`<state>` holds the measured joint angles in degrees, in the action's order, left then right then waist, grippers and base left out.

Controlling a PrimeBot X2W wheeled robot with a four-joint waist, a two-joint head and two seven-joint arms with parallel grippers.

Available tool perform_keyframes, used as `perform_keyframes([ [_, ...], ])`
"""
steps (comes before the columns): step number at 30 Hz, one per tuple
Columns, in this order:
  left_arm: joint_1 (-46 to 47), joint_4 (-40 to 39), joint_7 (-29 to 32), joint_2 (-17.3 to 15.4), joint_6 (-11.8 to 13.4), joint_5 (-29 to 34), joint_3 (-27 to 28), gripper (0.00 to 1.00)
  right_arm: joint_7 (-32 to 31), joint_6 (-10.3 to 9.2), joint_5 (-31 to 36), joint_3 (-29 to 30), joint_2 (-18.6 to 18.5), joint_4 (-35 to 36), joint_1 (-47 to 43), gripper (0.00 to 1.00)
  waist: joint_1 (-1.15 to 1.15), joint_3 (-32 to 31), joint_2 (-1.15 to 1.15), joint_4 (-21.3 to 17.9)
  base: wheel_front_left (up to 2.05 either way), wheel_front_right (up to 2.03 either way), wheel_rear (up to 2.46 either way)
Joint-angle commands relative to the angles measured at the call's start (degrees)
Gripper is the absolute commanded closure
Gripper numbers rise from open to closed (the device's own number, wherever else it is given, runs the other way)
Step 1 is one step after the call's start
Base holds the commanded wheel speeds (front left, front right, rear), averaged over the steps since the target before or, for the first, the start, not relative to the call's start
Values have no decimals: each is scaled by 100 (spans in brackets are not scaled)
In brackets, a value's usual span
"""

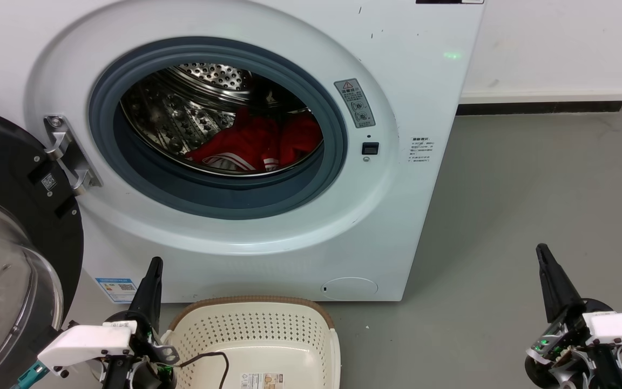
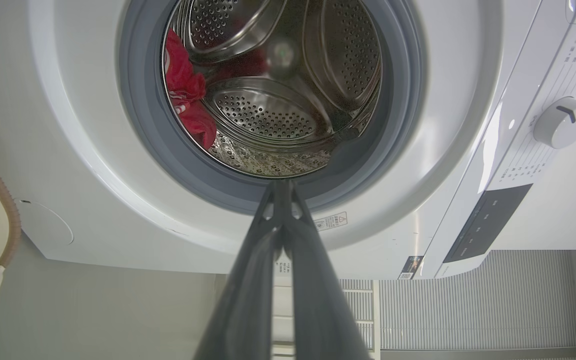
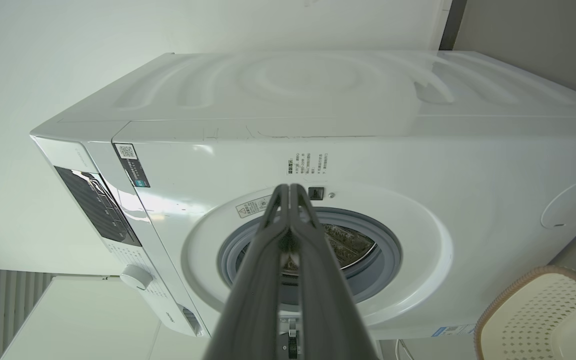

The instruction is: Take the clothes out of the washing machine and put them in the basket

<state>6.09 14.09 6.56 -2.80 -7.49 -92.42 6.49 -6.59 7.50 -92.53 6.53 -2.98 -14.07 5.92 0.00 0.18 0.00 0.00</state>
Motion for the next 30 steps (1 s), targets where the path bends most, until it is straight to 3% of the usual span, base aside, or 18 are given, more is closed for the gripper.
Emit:
perform_keyframes([
  [1, 41, 1, 11, -16, -14, 0, 10, 100, -2, -2, 26, -1, 14, -8, 73, 100, 0, 0, 0, 0, 0, 0, 0],
  [20, 41, 1, 11, -16, -14, 0, 10, 100, -2, -2, 25, -1, 14, -8, 73, 100, 0, 0, 0, 0, 0, 0, 0],
  [21, 41, 1, 11, -16, -14, 0, 10, 0, -2, -2, 25, -1, 14, -8, 73, 0, 0, 0, 0, 0, 0, 0, 0],
  [30, -163, 31, -143, 20, 1, 99, -15, 0, 142, -1, 138, -16, 7, -92, -160, 0, 0, 3, 0, 3, 0, 0, 0],
])
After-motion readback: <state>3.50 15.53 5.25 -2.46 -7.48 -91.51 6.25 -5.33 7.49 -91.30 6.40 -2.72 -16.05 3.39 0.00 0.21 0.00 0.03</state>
